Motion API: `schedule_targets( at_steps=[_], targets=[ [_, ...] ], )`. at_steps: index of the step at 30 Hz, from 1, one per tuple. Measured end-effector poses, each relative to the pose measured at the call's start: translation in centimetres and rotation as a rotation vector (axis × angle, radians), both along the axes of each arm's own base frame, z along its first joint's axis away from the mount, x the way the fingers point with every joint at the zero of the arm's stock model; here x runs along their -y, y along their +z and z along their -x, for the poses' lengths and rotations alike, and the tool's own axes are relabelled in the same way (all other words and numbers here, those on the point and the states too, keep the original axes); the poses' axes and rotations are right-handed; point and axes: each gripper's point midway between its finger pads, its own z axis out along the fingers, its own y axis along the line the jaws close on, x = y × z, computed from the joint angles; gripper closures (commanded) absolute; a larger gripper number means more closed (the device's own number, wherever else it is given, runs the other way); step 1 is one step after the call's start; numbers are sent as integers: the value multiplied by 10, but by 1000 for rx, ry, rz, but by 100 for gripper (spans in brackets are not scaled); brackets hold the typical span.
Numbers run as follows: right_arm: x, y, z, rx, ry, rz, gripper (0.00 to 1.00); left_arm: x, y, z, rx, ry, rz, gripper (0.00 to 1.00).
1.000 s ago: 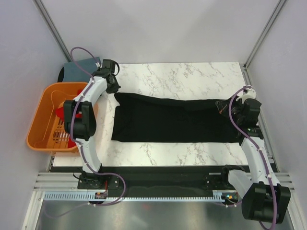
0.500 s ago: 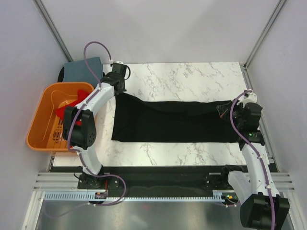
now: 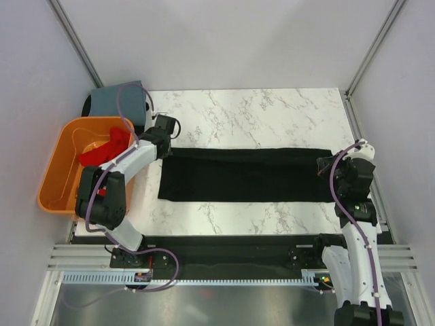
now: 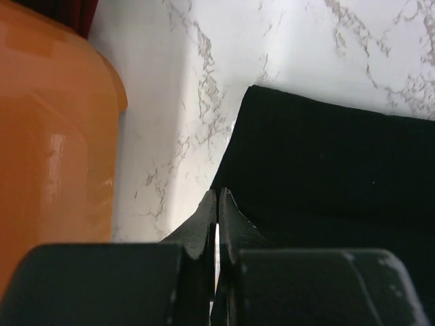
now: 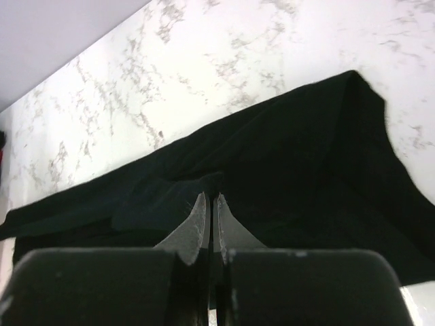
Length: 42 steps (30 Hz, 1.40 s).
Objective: Fold and stack the t-shirts
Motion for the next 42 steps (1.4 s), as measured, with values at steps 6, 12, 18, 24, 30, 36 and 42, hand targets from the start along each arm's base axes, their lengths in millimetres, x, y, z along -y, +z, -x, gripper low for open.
schedule_targets(
  at_steps=[6,12,18,24,30,36,42],
  targets=[
    [21,-10,23,-1,-172,-17,58,-1,3,25,9,18,26,11],
    [37,-29,41,-35,-313,-57,2,3,8,53,21,56,87,0],
    [27,-44,33,-97,-284,-124,2,17,17,57,43,33,179,0],
    [-14,-96,12,-286,-129,-274,2,68,18,38,26,-93,269,0],
    [-47,-153,-7,-522,-32,-333,2,119,-44,24,-134,-188,286,1],
    [-45,-157,-59,-558,-45,-337,2,128,-70,35,-210,-199,279,5],
    [-45,-157,-163,-596,-8,-318,2,137,-70,49,-232,-220,317,14]
  ],
)
